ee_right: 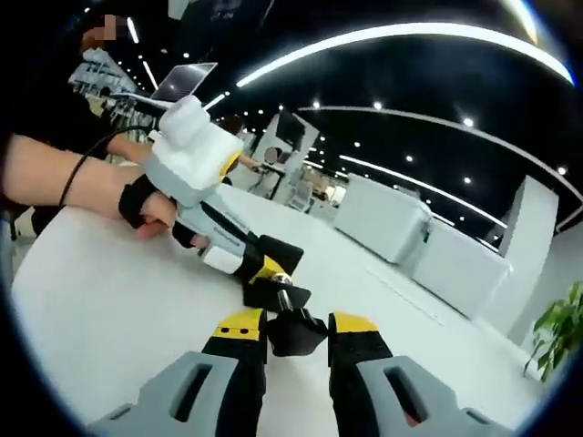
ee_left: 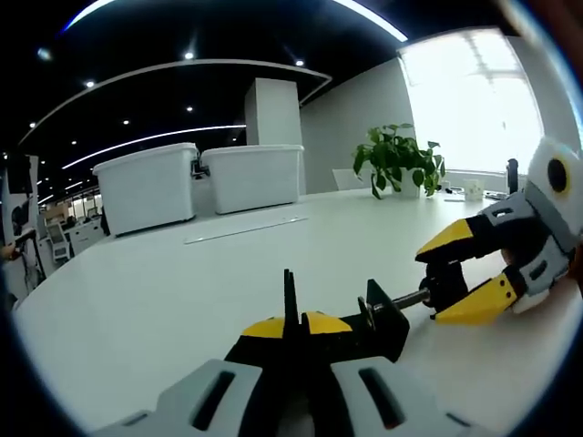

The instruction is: Clamp the fixed fixture on the desktop, loosen the retaining clip, secure it to the edge of the desk, and tighten the retaining clip.

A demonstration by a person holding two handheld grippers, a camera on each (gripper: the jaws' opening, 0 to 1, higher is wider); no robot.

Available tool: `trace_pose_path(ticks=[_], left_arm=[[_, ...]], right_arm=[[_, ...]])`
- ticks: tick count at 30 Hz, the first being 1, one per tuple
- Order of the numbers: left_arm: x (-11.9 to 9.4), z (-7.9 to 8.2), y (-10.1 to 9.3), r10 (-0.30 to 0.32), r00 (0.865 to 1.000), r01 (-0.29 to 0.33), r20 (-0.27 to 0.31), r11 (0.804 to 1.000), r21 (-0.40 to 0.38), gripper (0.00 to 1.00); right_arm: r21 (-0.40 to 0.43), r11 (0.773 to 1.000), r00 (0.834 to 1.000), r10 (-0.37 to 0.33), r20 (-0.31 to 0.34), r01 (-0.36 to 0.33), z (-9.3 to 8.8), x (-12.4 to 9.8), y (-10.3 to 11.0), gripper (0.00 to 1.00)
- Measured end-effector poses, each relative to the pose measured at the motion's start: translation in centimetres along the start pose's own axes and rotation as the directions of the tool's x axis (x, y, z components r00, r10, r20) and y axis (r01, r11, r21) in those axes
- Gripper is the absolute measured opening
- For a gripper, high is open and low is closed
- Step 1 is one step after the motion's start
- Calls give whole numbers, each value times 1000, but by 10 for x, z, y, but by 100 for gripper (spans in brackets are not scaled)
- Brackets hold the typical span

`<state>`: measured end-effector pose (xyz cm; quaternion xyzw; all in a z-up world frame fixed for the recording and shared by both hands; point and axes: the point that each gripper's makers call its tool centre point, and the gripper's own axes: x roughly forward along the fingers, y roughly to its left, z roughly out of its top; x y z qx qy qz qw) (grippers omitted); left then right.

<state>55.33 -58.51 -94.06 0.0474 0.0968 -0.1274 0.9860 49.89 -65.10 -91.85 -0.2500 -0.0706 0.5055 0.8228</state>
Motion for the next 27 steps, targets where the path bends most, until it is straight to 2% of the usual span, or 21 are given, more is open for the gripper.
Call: trace_pose_path(ticks=[3, 5, 8, 12, 15, 21, 22, 23, 25, 26, 27], left_arm=[[-1, 0, -1, 1, 1000, -1, 0, 1000, 0, 6], [-1, 0, -1, 2, 1000, -2, 0, 1000, 0, 6], [0, 0, -1, 2, 1000, -2, 0, 1000, 1, 6], [0, 0, 0, 3, 1000, -3, 0, 1000, 1, 6], [1, 0, 0, 4, 1000, -4, 0, 1000, 2, 6], [1, 0, -1, 2, 1000, -2, 1, 1000, 3, 6], [1, 0, -1, 2, 1000, -2, 1, 1000, 3, 6], [1, 0, -1, 1, 1000, -1, 1, 1000, 4, 6], [1, 0, -1, 0, 1000, 0, 2, 1000, 5, 6], [0, 0, -2, -1, 1000, 1, 2, 1000, 6, 6], [0, 0, -2, -1, 1000, 1, 2, 1000, 7, 6]], right_arm=[[-38, 999, 1000, -5, -3, 5, 0, 0, 0, 25], [-120, 993, 1000, -16, -4, 16, 1, 1, 0, 25], [-189, 982, 999, -30, -12, 28, 0, 2, 0, 25], [-231, 973, 999, -36, -19, 30, -1, 3, 0, 25], [-300, 953, 999, -45, -26, 35, -3, 3, 0, 24], [-295, 955, 999, -47, -21, 39, -1, 3, -2, 25], [-287, 957, 999, -47, -21, 39, 0, 3, -3, 25], [-236, 971, 999, -32, -37, 22, -3, 2, -1, 25], [-55, 998, 1000, -2, -26, 1, -1, 1, -3, 26], [46, 999, 1000, 11, -10, -11, 1, 0, -5, 27], [193, 981, 999, 26, 19, -29, 4, -2, -9, 28]])
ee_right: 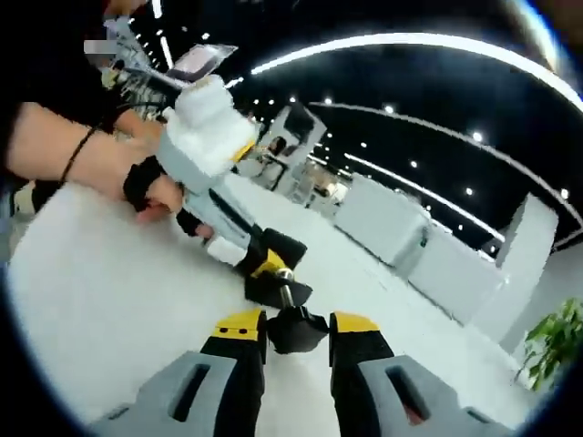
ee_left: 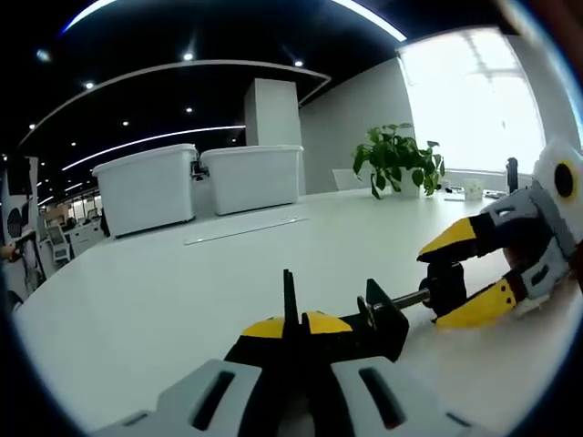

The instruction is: Clamp the fixed fixture on the desktop, loosen the retaining clip, secure it to the edge of the desk, and tighten the retaining clip.

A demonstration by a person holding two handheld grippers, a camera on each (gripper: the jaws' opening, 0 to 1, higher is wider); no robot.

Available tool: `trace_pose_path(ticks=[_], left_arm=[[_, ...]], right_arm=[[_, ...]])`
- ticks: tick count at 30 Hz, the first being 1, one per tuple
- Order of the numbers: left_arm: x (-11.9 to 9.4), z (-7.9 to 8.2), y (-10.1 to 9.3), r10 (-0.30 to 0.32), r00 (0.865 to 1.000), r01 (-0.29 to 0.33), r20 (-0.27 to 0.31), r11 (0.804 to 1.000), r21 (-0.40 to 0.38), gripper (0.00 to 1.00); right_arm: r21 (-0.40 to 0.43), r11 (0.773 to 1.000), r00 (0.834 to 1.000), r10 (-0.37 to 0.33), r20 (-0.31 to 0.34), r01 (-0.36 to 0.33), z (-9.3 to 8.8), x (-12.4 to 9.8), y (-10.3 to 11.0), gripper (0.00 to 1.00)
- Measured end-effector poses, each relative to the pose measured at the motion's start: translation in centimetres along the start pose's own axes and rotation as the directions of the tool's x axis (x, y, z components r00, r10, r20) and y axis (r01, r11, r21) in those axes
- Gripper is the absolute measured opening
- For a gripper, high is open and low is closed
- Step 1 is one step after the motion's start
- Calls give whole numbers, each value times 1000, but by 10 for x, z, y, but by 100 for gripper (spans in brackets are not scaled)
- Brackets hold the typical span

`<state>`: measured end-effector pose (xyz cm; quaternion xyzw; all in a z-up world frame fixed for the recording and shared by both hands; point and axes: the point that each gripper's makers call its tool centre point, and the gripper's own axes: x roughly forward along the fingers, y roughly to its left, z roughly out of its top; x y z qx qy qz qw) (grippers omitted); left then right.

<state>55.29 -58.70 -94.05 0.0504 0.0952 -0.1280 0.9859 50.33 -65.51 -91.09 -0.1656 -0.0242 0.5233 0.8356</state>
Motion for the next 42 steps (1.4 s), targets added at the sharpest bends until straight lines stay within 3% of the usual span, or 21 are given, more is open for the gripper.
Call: trace_pose_path(ticks=[1, 2, 3, 5, 9, 12, 14, 15, 17, 22, 26, 33, 42], left_arm=[[0, 0, 0, 0, 1000, 0, 0, 1000, 1, 6], [0, 0, 0, 0, 1000, 0, 0, 1000, 1, 6], [0, 0, 0, 0, 1000, 0, 1, 1000, 2, 6], [0, 0, 0, 0, 1000, 0, 1, 1000, 3, 6], [0, 0, 0, 0, 1000, 0, 1, 1000, 4, 6], [0, 0, 0, 1, 1000, -1, 1, 1000, 5, 6], [0, 0, 1, 1, 1000, -1, 1, 1000, 5, 6], [0, 1, 1, 1, 1000, -1, 1, 1000, 5, 6], [1, 1, 1, 1, 1000, -1, 0, 1000, 5, 6], [1, 1, 1, 1, 1000, -1, 1, 1000, 8, 6], [1, 1, 1, 2, 1000, -2, 2, 1000, 10, 6], [0, 0, 1, 3, 1000, -3, 1, 1000, 9, 6], [2, 1, 2, 4, 1000, -4, 1, 1000, 8, 6]], right_arm=[[76, 997, 1000, 11, 11, -12, 1, -1, -1, 32], [213, 976, 999, 35, 32, -41, 3, -3, -3, 34], [291, 955, 998, 44, 48, -56, 4, -5, -5, 36], [374, 925, 996, 45, 78, -71, 7, -6, -10, 36], [491, 866, 995, 66, 80, -97, 1, -8, -7, 31], [509, 856, 995, 57, 79, -89, -1, -9, -9, 27], [556, 827, 995, 47, 87, -88, -2, -10, -11, 22], [558, 825, 995, 49, 84, -88, -3, -9, -12, 19], [560, 824, 996, 50, 77, -85, -4, -9, -10, 18], [508, 855, 995, 81, 64, -102, -4, -7, 2, 24], [448, 891, 998, 64, 20, -67, -11, -3, 1, 20], [433, 899, 998, 62, 27, -68, -10, -3, 2, 20], [313, 949, 999, 43, 18, -47, -8, -3, 4, 20]])
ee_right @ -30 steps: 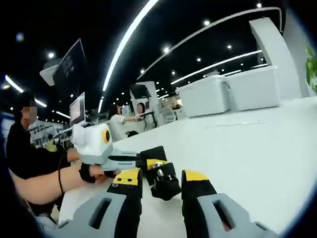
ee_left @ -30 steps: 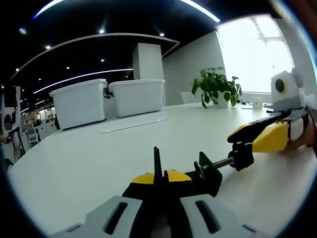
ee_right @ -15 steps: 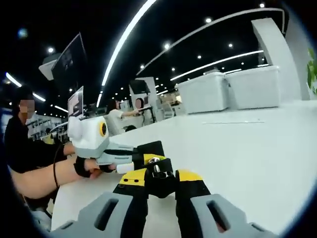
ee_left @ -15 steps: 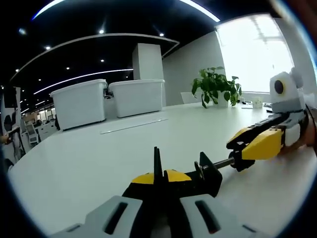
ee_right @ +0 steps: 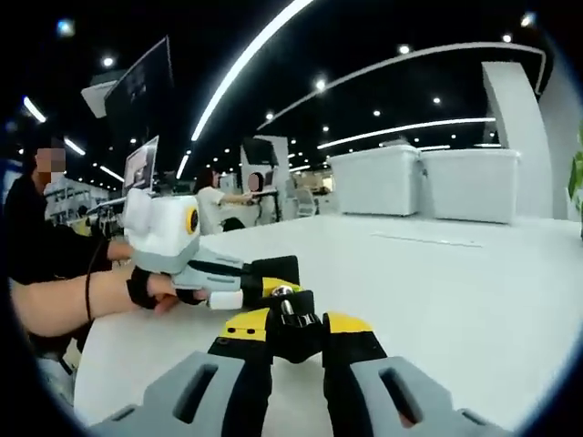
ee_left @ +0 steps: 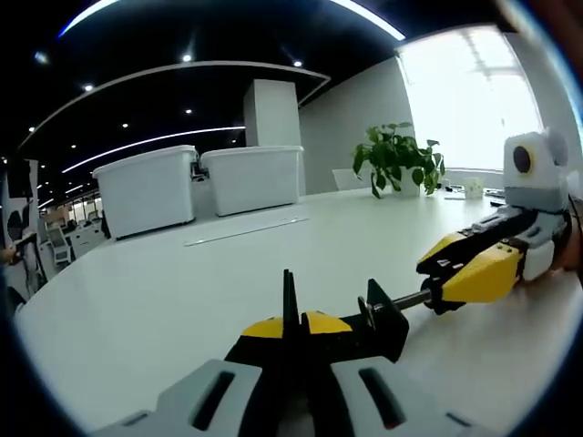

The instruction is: Clamp the fixed fixture on the desktop, loosen the retaining clip, secure it to the edge of the desk, and tighten the retaining clip.

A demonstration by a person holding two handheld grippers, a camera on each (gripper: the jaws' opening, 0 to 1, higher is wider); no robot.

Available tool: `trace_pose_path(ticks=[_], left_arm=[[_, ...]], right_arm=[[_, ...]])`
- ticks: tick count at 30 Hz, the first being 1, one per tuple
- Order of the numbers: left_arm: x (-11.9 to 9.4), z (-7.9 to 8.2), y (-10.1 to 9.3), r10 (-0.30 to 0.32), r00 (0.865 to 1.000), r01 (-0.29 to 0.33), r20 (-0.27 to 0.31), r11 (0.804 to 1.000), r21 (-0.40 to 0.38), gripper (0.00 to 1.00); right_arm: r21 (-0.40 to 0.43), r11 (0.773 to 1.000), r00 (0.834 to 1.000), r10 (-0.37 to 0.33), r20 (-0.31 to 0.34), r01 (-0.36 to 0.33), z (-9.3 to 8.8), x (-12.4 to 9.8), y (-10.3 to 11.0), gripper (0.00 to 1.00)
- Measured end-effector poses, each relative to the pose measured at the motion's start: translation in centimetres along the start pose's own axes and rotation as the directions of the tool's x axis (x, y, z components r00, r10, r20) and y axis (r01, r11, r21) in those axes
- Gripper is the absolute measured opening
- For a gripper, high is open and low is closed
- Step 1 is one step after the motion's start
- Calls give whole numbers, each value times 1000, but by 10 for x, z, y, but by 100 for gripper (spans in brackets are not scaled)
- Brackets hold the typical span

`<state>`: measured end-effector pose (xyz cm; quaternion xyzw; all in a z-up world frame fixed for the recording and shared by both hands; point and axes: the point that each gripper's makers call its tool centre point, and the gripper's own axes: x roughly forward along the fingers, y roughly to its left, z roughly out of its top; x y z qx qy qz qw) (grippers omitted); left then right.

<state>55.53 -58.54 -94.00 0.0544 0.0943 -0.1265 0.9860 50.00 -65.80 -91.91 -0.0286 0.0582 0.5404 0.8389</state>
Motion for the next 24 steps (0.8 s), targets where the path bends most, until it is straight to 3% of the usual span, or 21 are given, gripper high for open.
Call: trace_pose_path(ticks=[10, 16, 21, 24], left_arm=[[1, 0, 1, 2, 1000, -2, -1, 1000, -1, 6], [-1, 0, 1, 7, 1000, -7, -1, 1000, -1, 6], [0, 0, 2, 7, 1000, -7, -1, 1000, -1, 6], [0, 0, 1, 8, 1000, -8, -1, 1000, -2, 6]], right_arm=[[-143, 990, 1000, -18, 0, 18, 2, 2, 0, 20], [-340, 940, 999, -43, 4, 42, 4, 5, 4, 20], [-340, 940, 999, -43, 5, 42, 4, 5, 3, 20], [-397, 917, 999, -52, 6, 50, 4, 5, 3, 20]])
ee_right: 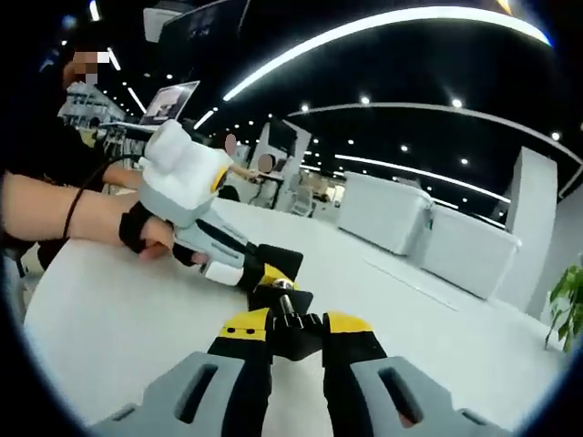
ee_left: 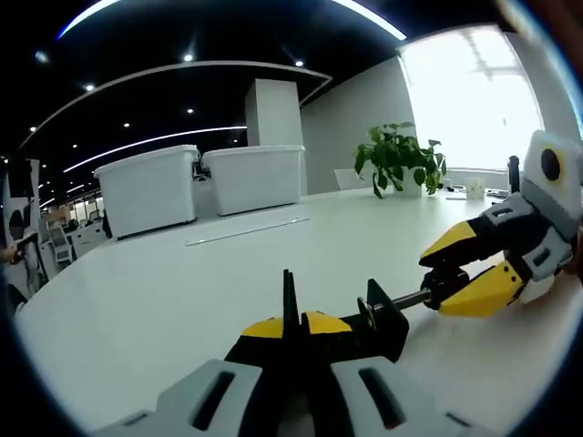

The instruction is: Clamp the fixed fixture on the desktop, loosen the retaining clip, secure it to the edge of the desk, and tighten the retaining clip.

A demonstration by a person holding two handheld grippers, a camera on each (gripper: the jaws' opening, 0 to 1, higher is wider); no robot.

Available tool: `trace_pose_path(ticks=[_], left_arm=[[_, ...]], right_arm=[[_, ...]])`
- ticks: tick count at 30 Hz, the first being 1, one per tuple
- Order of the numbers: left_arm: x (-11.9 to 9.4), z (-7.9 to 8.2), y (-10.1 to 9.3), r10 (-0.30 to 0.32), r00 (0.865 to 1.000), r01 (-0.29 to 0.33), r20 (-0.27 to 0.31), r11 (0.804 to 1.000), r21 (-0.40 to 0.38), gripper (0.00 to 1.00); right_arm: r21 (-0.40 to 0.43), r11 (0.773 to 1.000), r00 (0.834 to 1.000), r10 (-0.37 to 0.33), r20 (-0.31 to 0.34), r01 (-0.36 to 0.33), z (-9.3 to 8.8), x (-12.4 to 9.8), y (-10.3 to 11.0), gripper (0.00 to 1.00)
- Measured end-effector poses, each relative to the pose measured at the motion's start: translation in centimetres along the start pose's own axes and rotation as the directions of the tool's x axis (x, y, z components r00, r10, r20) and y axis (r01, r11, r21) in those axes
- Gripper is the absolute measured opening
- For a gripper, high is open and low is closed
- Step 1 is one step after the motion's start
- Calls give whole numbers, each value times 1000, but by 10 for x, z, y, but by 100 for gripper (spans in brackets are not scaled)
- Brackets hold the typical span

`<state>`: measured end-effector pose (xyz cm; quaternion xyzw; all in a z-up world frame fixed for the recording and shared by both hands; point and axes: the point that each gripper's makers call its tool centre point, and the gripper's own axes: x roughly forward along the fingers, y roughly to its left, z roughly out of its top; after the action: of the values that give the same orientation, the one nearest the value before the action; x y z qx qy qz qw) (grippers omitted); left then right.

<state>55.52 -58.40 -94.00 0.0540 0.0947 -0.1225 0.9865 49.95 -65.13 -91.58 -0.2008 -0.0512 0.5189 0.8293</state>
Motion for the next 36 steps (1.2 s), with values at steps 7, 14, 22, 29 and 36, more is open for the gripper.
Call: trace_pose_path(ticks=[7, 14, 22, 29, 36], left_arm=[[-1, -1, -1, 2, 1000, -2, 0, 1000, -1, 6], [-2, -1, -1, 5, 1000, -5, -1, 1000, -1, 6], [-2, -1, 0, 6, 1000, -6, -1, 1000, -2, 6], [-1, -1, 0, 7, 1000, -7, -1, 1000, -3, 6], [0, 0, 2, 7, 1000, -7, -1, 1000, -3, 6]], right_arm=[[-105, 994, 1000, -13, -4, 12, 1, 1, 1, 20], [-209, 977, 1000, -30, -7, 28, 0, 3, 2, 20], [-283, 958, 999, -40, -11, 35, 1, 3, 2, 20], [-395, 917, 998, -60, -15, 49, 1, 4, 5, 20], [-407, 912, 998, -60, -15, 49, 1, 4, 4, 20]])
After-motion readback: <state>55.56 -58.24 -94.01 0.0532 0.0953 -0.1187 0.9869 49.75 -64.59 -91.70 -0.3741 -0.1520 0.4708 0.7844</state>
